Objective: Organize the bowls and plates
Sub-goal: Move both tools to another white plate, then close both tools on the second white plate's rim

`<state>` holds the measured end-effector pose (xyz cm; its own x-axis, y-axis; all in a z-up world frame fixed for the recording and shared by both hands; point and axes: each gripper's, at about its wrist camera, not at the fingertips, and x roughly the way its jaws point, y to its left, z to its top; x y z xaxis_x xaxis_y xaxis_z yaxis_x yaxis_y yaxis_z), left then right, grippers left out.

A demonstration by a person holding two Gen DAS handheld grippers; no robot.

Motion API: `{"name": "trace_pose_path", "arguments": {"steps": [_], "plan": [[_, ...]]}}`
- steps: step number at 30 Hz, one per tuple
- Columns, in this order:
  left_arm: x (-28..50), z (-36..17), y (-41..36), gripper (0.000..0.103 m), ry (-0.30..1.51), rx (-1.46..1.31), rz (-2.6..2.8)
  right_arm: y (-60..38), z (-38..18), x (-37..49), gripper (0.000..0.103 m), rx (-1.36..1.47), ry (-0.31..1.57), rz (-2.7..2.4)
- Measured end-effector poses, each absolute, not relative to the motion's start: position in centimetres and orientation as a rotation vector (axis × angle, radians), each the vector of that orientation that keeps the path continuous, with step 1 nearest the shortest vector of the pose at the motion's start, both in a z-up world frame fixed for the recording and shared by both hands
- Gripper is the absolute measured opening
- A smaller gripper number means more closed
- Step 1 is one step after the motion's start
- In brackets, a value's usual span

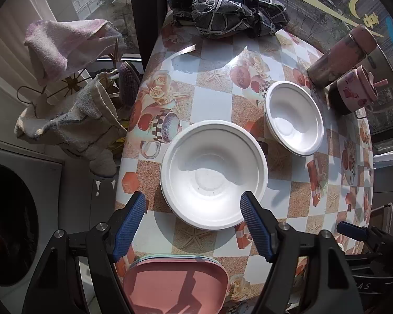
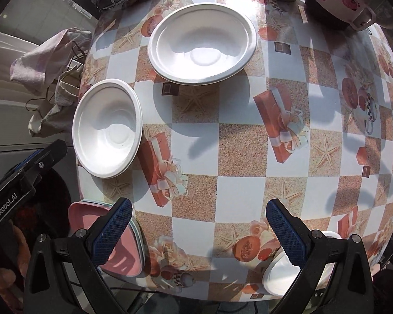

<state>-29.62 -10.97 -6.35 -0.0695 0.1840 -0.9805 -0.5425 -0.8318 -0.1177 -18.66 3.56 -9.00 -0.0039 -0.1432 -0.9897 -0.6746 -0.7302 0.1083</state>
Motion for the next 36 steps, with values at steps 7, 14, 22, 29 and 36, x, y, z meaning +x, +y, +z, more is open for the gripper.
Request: {"name": "trace_pose_path", "arguments": {"steps": [7, 14, 22, 29, 36], "plan": [[-31.9, -9.6, -10.5, 0.078, 0.472, -1.772, 1.945, 3.4, -11.7, -22.3, 0.103, -1.914, 0.825, 1.809], [-33.1, -12.7, -9.3, 0.078, 0.556, -1.797, 1.914, 3.2, -14.3, -24.8, 0.103, -1.952, 0.786, 1.813], [-34.4, -15.3, -9.4, 0.078, 0.568, -1.872, 1.912, 2.9, -16.5, -26.5, 0.103, -1.964, 0.77, 1.824], [-33.8, -15.7, -8.6, 0.059, 0.642, -1.832, 1.889, 2.3, -17.4, -27.3, 0.063, -1.961, 0.788, 1.856], [-31.4, -15.2, -6.7, 0.027, 0.648, -1.818, 1.812, 2.3, -17.8, -27.1, 0.017, -1.971, 0.847, 1.859]]}}
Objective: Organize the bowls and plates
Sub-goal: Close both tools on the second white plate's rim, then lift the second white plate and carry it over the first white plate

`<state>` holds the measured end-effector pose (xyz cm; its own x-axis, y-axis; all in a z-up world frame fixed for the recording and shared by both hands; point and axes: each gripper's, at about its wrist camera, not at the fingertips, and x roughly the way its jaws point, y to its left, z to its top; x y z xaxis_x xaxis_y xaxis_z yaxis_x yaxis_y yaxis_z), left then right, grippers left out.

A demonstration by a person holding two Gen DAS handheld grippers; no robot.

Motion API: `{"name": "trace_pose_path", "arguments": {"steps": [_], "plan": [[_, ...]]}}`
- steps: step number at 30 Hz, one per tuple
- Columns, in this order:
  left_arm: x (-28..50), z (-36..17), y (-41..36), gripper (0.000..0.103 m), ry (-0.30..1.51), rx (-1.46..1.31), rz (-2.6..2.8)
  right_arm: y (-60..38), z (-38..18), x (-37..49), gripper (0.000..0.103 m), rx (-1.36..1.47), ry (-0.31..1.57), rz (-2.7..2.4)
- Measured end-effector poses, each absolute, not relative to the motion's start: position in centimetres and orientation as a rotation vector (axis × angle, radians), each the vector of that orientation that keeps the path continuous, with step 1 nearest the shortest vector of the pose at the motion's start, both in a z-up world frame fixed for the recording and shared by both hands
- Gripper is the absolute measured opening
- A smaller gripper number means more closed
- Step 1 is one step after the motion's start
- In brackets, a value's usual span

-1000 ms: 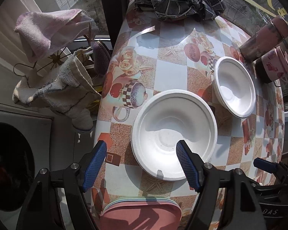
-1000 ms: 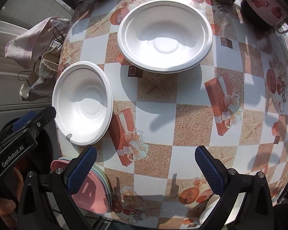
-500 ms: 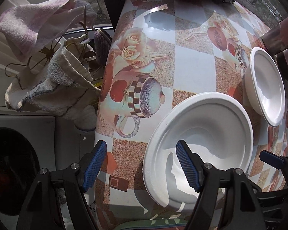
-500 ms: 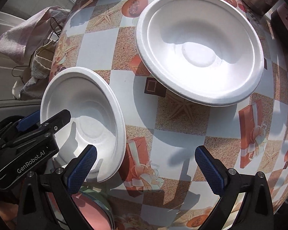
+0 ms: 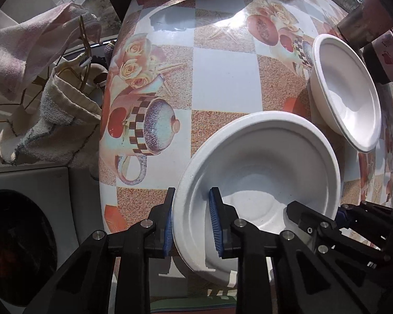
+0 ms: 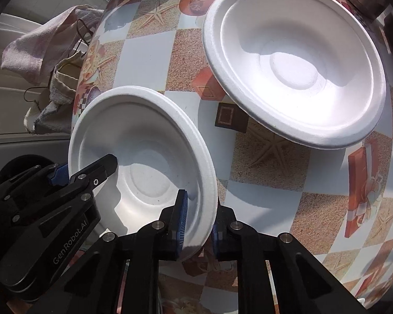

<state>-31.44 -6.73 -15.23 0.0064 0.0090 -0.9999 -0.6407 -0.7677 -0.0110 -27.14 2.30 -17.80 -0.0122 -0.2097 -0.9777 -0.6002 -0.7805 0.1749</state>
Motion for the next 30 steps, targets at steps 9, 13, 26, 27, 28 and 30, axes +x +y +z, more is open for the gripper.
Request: {"name": "trace_pose_path", "arguments": {"steps": [9, 13, 26, 27, 28, 30], "plan": [[-24.5, -15.7, -3.8, 0.027, 0.706, -1.783, 1.711, 4.6, -17.6, -19.7, 0.017, -1.94, 0.921, 1.749], [-21.1, -15.9, -2.6, 0.027, 0.711, -1.772, 1.667, 5.6, -17.6, -16.0, 0.017, -1.913, 0.976, 1.691], [-15.6, -15.0, -0.5, 0.032, 0.793, -1.721, 1.669, 8.2, -16.0, -11.2, 0.017, -1.852, 1.046, 1.696], [-15.3, -14.5, -0.4, 0.032, 0.794, -1.711, 1.674, 8.3, -15.7, -11.0, 0.017, -1.842, 1.049, 1.701], [-15.1, -14.0, -0.3, 0.032, 0.793, -1.702, 1.678, 8.5, -15.1, -10.4, 0.017, -1.832, 1.055, 1.706], [-14.1, -13.0, -1.0, 0.032, 0.785, -1.688, 1.681, 9.1, -14.0, -9.3, 0.017, -1.811, 1.064, 1.715]]}}
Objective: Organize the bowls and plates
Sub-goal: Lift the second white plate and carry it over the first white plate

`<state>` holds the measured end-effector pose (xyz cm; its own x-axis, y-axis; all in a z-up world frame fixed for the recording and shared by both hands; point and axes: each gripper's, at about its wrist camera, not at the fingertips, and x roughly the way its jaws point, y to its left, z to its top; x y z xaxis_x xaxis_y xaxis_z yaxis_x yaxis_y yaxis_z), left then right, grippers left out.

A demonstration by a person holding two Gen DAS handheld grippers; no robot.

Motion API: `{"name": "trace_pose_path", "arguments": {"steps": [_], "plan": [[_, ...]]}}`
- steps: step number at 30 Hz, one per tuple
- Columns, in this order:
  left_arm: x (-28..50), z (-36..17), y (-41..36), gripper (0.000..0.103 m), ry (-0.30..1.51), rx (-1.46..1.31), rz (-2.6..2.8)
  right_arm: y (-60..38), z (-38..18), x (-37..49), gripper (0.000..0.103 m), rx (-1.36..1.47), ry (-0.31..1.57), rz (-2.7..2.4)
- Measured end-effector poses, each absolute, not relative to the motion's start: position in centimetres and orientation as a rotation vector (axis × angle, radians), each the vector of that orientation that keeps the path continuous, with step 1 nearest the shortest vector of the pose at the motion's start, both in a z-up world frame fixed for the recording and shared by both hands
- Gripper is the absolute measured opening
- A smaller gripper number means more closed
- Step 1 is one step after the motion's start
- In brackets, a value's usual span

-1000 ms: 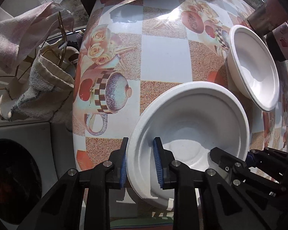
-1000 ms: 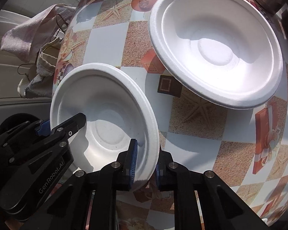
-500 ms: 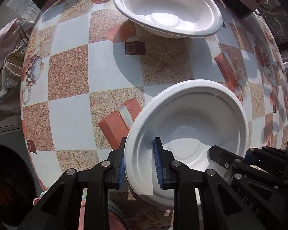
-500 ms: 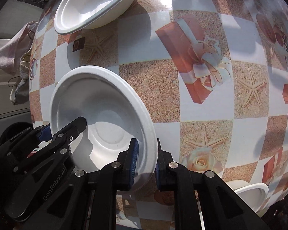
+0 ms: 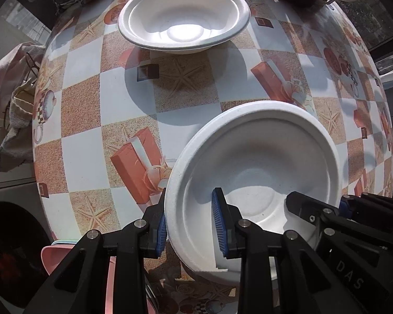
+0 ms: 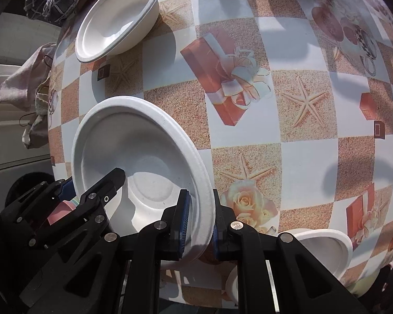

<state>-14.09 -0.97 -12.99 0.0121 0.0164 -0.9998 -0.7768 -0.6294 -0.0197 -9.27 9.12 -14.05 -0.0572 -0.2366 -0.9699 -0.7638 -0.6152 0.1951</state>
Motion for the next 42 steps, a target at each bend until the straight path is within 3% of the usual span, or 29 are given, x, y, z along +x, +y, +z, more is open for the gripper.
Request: {"name": "trace_pose_path", "arguments": {"steps": [15, 30, 42], "plan": [[-9.5, -5.3, -1.7, 0.032, 0.85, -1.497, 1.561, 6.1, -7.5, -2.5, 0.021, -1.618, 1.111, 1.723], [-0.3, -4.3, 2.5, 0.032, 1.057, -1.18, 1.294, 3.7, -5.8, 8.8, 0.021, -1.322, 1.292, 1.486], [3.1, -4.7, 5.4, 0.032, 1.099, -1.151, 1.224, 6.0, -4.7, 12.6, 0.021, -1.236, 1.306, 1.454]]}}
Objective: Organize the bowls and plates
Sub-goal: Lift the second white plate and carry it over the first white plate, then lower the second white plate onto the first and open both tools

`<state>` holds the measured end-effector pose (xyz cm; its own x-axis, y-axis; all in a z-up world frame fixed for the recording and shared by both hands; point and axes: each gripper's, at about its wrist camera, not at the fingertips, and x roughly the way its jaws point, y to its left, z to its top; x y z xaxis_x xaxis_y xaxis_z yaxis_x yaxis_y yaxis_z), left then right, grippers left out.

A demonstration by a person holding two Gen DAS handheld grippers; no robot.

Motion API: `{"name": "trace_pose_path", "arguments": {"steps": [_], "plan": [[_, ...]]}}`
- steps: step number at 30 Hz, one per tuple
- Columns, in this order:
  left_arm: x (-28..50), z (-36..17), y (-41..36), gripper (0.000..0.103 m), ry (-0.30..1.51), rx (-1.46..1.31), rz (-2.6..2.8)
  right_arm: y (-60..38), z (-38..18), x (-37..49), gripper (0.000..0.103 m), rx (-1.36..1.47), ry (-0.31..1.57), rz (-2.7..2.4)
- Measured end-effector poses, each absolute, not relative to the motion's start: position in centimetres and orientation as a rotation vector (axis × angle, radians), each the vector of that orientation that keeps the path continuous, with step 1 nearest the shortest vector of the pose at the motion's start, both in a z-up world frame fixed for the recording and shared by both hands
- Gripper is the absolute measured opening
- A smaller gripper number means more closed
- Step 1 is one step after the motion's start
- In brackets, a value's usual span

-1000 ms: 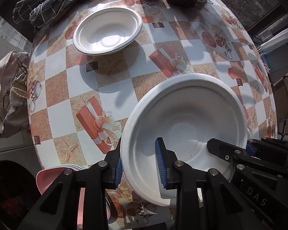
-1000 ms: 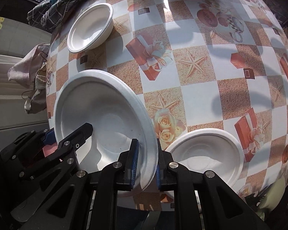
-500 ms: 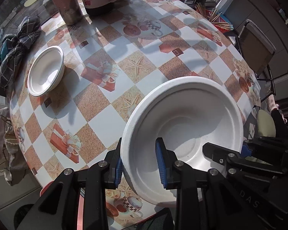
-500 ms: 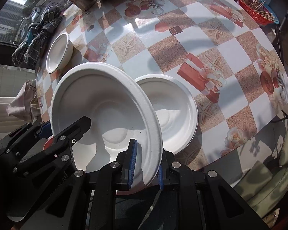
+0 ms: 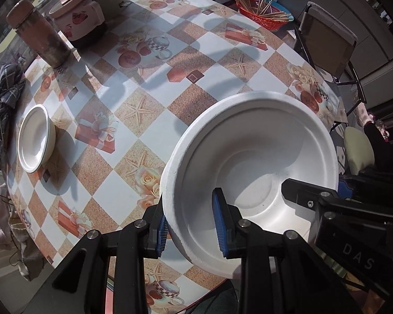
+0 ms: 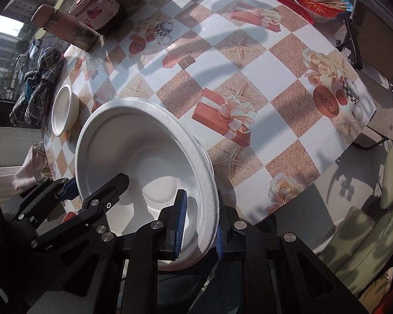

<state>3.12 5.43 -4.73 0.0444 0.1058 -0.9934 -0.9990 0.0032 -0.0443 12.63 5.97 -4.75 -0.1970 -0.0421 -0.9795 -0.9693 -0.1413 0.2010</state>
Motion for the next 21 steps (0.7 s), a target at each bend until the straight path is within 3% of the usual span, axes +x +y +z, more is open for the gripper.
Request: {"name": "trace_pose_path", "arguments": {"steps": [12, 18, 19, 20, 21], "plan": [[2.8, -6.6, 5.5, 0.033, 1.149, -1.173, 1.239, 5.9, -7.0, 11.7, 0.021, -1.32, 1.297, 1.438], [2.1, -7.0, 5.2, 0.053, 1.171, -1.173, 1.28, 6.1, -7.6, 11.1, 0.022, -1.343, 1.29, 1.458], [1.8, -6.9, 5.2, 0.061, 1.163, -1.174, 1.291, 6.1, -7.6, 11.5, 0.029, -1.328, 1.305, 1.447], [1.4, -6.7, 5.0, 0.061, 1.155, -1.173, 1.309, 6.1, -7.5, 12.0, 0.039, -1.314, 1.305, 1.432], [1.0, -6.5, 4.9, 0.062, 1.147, -1.175, 1.324, 6.2, -7.3, 12.5, 0.067, -1.296, 1.293, 1.411]]}}
